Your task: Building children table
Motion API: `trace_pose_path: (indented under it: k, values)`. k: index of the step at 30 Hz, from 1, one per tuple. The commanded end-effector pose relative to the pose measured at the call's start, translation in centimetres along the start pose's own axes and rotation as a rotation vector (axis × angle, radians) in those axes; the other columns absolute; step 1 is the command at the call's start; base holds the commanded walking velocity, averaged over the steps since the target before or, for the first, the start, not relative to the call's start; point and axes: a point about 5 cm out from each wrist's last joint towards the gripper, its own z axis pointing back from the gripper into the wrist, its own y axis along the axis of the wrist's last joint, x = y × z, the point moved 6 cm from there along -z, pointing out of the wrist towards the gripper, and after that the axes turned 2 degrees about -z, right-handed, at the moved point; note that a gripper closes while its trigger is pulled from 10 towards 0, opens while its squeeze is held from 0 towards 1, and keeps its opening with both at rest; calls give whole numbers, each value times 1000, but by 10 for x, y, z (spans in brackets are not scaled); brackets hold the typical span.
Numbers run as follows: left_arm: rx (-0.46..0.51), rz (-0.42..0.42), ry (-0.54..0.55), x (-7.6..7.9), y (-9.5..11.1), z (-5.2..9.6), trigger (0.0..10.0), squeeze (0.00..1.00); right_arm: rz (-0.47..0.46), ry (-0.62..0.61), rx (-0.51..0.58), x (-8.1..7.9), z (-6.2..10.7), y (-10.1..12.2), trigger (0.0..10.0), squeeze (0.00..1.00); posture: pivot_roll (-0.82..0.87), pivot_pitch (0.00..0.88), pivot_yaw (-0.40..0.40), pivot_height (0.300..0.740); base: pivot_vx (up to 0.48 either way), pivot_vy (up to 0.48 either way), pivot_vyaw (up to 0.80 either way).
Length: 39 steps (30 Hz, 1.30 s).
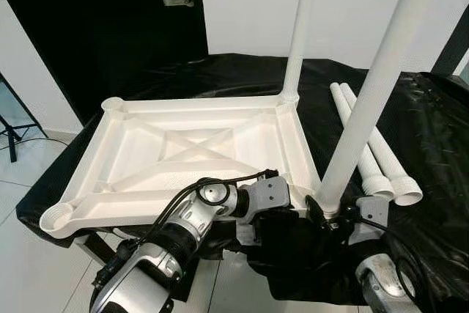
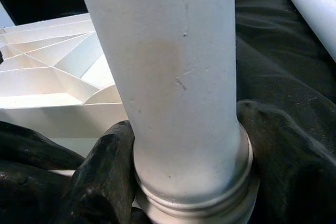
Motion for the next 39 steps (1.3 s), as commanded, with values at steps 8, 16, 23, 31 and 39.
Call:
trace_pose_path:
  k: [8,16,23,31,39]
  values:
    - [-159,170,-149,50,-58,-5,10000,0,47,-96,-54,22,-1,-12,10000,992,158,0,-1,740,0,0,0]
    - [-159,178,-150,52,-59,-5,10000,0,48,39,-22,26,-13,4,10000,0,152,0,-4,740,0,0,0]
    - [-153,176,-147,50,-56,-7,10000,0,76,224,-90,18,-13,1,10000,0,144,0,-4,740,0,0,0]
    - [-152,176,-145,49,-56,-6,10000,0,96,518,-208,-10,9,-18,0,0,150,0,-3,740,0,0,0]
    - [-153,176,-145,49,-57,-5,10000,0,136,538,-258,-10,12,-29,0,0,150,0,0,740,0,0,0]
